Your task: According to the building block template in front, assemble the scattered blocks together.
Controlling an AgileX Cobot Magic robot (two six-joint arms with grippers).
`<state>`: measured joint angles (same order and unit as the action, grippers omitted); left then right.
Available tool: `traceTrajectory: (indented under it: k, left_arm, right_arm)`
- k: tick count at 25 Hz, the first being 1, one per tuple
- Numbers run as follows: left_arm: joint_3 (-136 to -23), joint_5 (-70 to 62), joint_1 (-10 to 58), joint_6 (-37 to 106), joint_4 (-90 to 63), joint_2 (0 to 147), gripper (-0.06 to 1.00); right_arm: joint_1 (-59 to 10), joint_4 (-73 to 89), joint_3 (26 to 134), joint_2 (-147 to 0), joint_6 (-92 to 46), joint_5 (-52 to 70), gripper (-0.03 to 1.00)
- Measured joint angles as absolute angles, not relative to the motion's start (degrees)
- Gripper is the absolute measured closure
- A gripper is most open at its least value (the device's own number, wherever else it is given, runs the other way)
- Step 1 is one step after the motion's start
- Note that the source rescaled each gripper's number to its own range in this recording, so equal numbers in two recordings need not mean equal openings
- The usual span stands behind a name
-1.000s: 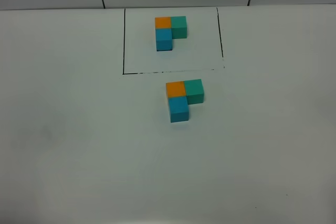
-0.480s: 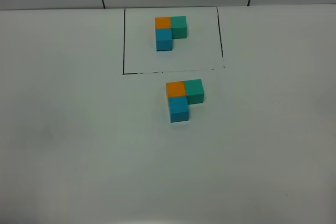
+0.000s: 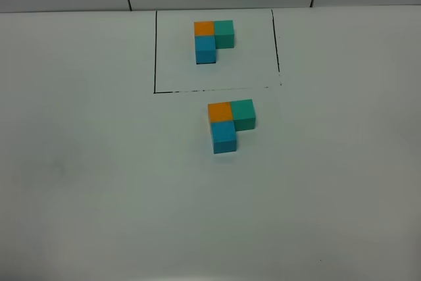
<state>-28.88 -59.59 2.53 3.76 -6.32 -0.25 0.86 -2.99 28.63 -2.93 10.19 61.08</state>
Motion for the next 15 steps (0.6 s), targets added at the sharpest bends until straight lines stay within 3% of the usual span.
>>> traceTrajectory:
  k: [15]
  left_arm:
    - [-28.9, -59.6, 2.5, 3.8, -6.3, -0.3, 0.26]
  right_arm:
    - [0.9, 0.9, 28.6, -2.9, 3.6, 60.9, 0.28]
